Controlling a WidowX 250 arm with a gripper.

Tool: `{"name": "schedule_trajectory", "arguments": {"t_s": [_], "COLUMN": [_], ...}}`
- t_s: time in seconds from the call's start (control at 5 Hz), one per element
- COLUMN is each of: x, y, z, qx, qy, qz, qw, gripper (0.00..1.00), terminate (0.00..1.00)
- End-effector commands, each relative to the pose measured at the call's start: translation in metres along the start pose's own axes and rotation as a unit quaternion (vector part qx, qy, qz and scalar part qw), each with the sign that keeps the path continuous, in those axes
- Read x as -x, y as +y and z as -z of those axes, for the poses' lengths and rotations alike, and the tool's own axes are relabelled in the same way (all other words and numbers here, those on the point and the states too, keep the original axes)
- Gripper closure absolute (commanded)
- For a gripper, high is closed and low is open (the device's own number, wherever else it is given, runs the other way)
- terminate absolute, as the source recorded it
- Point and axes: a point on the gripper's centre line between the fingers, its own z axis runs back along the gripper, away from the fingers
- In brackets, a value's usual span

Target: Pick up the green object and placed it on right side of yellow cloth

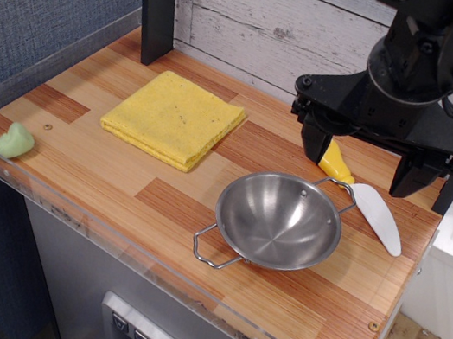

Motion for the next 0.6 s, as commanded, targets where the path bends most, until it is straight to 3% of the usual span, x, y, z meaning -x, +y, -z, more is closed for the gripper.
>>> {"name": "schedule_trajectory", "arguments": {"t_s": [0.0,0.2,0.4], "x": [0.000,0.010,0.017], "y": [0.000,0.021,0.044], "z": [0.000,-0.002,-0.009], "qx": [0.000,0.006,-0.024], "qy": [0.000,-0.002,-0.002], "qz": [0.000,0.013,0.008], "qw": [1.0000,0.9999,0.9997], "gripper": [0.00,0.00,0.00], "terminate": [0.00,0.00,0.00]}}
